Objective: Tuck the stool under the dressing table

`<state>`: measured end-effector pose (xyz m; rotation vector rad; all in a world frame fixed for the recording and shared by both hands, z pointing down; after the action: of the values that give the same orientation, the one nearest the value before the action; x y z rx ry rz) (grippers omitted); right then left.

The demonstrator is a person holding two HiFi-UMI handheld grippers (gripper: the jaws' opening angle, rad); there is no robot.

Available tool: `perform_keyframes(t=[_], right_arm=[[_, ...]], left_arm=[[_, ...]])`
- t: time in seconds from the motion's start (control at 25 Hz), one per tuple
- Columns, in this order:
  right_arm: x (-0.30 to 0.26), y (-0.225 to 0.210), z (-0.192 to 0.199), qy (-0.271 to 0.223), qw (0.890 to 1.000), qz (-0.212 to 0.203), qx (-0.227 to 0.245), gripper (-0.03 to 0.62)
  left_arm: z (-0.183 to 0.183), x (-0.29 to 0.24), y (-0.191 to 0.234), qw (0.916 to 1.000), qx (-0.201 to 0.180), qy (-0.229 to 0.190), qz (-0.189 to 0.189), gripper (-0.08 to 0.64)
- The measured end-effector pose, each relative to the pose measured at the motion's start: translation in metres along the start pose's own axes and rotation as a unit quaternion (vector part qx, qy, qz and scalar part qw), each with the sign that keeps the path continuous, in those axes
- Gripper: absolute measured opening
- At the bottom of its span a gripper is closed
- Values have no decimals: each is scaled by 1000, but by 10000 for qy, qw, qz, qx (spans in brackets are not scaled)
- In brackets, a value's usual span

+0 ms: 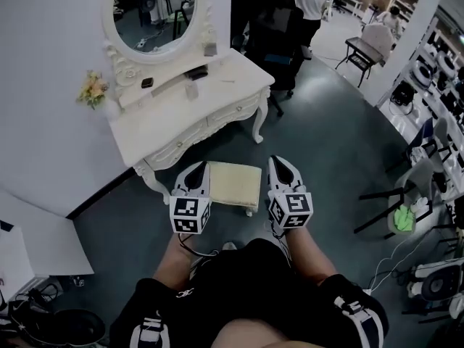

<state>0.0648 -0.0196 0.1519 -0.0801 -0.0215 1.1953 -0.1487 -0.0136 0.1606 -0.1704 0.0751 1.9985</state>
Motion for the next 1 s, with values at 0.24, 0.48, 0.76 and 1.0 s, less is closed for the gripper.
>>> perform_keyframes(t=[0.24,0.48,0.76,1.0], right_arm=[[-19,-5,6,-64,9999,82,-21,15],[-32,-8,18,26,9999,106,-26,15],[-55,-24,42,286,9996,32,61,15],[-77,-36,80,641,9979,-6,-24,15]], left_arm=[[14,-6,15,9999,20,110,-23,18],[22,-17,29,9997,53,214,-59,18],[39,-43,43,9991,129,370,-156,18],[70,-69,56,9976,182,651,-165,18]])
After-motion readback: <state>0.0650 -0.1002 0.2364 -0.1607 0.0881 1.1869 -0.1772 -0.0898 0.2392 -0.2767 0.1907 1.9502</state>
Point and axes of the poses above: the fingertips, and each gripper's own axes: x backward along the fingers, y to its left, z out of its underside, the point moved 4 cm from there along x, backward along the fingers, and after that the axes turned 2 degrees about -y, right-handed, at the moved point
